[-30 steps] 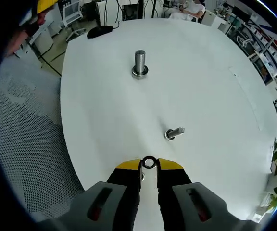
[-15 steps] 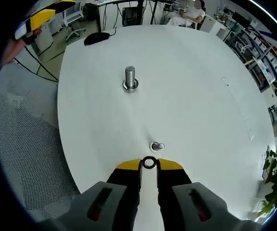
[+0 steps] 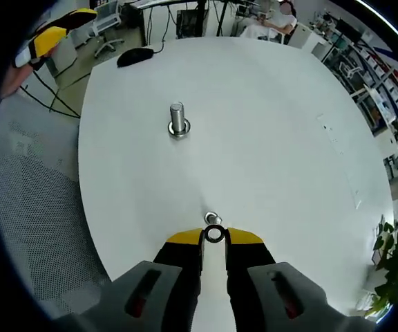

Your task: Place the washer onto the threaded stud by aligning its center hole with the stud, sliding it down to the base, and recovering from edge contact or off-axis alignment until the washer reaches the visible bottom stop.

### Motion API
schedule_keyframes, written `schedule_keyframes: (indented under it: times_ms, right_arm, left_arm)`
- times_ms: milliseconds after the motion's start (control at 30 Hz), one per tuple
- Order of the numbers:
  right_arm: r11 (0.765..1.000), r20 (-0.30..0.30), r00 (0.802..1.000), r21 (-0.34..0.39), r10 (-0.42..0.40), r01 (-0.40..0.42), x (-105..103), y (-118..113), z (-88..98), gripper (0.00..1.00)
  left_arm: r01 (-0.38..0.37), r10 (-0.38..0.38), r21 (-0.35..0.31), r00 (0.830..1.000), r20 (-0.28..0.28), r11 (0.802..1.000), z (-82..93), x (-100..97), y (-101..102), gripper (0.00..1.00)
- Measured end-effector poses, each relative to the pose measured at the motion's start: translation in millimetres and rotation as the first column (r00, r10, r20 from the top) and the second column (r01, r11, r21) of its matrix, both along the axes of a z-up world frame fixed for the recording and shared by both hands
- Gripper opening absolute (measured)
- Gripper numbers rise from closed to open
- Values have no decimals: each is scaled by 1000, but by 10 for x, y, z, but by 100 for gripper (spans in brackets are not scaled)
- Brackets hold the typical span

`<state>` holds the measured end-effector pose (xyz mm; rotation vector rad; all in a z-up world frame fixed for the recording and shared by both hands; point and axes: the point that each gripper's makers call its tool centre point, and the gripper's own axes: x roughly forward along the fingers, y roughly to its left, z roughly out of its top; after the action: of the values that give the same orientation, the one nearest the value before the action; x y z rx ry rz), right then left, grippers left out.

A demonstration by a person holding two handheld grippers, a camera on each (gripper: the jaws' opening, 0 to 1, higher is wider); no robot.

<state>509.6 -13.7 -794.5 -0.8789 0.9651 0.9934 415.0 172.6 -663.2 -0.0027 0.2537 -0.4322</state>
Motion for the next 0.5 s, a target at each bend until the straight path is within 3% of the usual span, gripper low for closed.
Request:
schedule_keyframes:
  times_ms: [500]
  right_arm:
    - [1000,-17,1000,-23,21,-21,56,58,-104,14]
  left_arm:
    - [-5,5,4,1000,-9,1000,-18,1,19,23]
